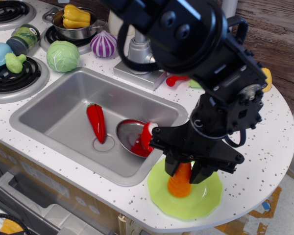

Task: Take carrot off plate

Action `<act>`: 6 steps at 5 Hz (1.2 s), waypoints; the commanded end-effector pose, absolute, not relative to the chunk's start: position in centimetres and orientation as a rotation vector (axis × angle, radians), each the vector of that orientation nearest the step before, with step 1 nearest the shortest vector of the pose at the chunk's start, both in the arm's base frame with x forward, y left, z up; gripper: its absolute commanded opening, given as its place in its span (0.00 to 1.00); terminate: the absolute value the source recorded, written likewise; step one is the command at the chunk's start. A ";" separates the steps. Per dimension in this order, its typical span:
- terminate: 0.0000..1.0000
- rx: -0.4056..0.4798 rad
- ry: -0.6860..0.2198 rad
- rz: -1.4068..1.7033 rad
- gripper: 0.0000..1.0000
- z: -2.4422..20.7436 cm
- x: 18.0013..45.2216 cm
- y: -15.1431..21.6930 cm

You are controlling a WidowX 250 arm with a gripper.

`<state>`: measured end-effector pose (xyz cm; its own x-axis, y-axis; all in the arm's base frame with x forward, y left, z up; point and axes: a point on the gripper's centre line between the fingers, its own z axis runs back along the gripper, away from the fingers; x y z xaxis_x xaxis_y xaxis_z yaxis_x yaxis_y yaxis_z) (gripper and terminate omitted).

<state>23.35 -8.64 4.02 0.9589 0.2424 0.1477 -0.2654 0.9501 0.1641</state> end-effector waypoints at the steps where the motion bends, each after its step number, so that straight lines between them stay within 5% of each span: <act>1: 0.00 0.191 -0.160 0.178 0.00 6.5 26.8 -7.2; 3: 0.00 0.164 -0.199 0.060 0.00 6.1 32.3 -6.3; 4: 0.00 0.148 -0.222 0.049 0.00 5.7 32.9 -6.5; 5: 0.00 0.110 -0.265 0.047 1.00 5.7 32.9 -6.9; 6: 0.00 0.110 -0.265 0.047 1.00 5.7 32.9 -6.9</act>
<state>32.40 -6.88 4.23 0.9743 0.0422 0.2211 -0.0696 0.9906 0.1176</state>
